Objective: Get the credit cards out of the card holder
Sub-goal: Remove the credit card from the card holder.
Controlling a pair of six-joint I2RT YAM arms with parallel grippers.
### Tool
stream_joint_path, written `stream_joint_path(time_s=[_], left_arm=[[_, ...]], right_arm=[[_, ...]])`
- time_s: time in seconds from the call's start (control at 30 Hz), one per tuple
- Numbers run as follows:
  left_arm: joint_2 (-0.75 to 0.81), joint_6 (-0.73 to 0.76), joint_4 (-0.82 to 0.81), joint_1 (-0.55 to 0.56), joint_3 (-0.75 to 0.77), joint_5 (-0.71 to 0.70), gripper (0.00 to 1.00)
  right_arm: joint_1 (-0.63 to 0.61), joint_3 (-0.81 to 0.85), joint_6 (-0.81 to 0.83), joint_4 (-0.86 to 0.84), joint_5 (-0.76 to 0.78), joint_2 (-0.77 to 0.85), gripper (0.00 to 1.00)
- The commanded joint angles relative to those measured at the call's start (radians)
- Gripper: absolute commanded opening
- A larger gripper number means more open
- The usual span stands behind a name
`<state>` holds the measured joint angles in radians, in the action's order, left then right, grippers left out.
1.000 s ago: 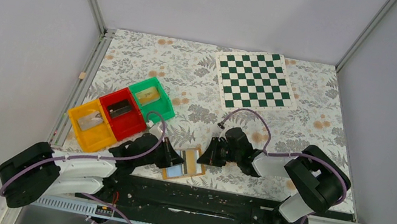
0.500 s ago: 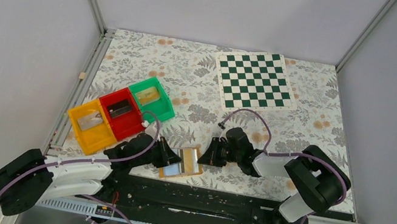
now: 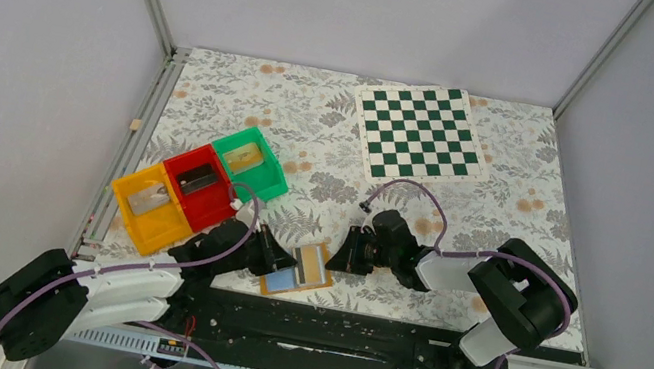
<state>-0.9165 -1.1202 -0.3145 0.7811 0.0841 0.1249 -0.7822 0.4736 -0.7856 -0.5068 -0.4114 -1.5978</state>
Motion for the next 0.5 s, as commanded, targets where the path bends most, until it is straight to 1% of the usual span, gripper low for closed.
stream_joint_path(time_s=[0.0, 0.07, 0.13, 0.23, 0.33, 0.47], left_arm=[[0.001, 0.002, -0.068, -0.007, -0.006, 0.028, 0.03], [0.004, 0.002, -0.063, -0.010, -0.006, 0.028, 0.02], [0.005, 0.006, -0.031, -0.011, 0.000, 0.021, 0.04], [0.017, 0.029, 0.029, -0.011, 0.022, 0.001, 0.14], [0.039, 0.054, 0.120, -0.011, 0.050, -0.039, 0.19], [0.057, 0.069, 0.179, -0.012, 0.065, -0.074, 0.18]], right_arm=[[0.010, -0.004, 0.020, 0.027, 0.012, -0.011, 0.12], [0.010, -0.006, 0.020, 0.025, 0.013, -0.012, 0.12], [0.009, -0.008, 0.017, 0.023, 0.012, -0.010, 0.12], [0.009, -0.009, 0.006, 0.024, 0.001, 0.008, 0.12], [0.008, -0.006, -0.003, 0.046, -0.002, 0.078, 0.17], [0.005, 0.024, 0.010, 0.140, 0.010, 0.174, 0.25]])
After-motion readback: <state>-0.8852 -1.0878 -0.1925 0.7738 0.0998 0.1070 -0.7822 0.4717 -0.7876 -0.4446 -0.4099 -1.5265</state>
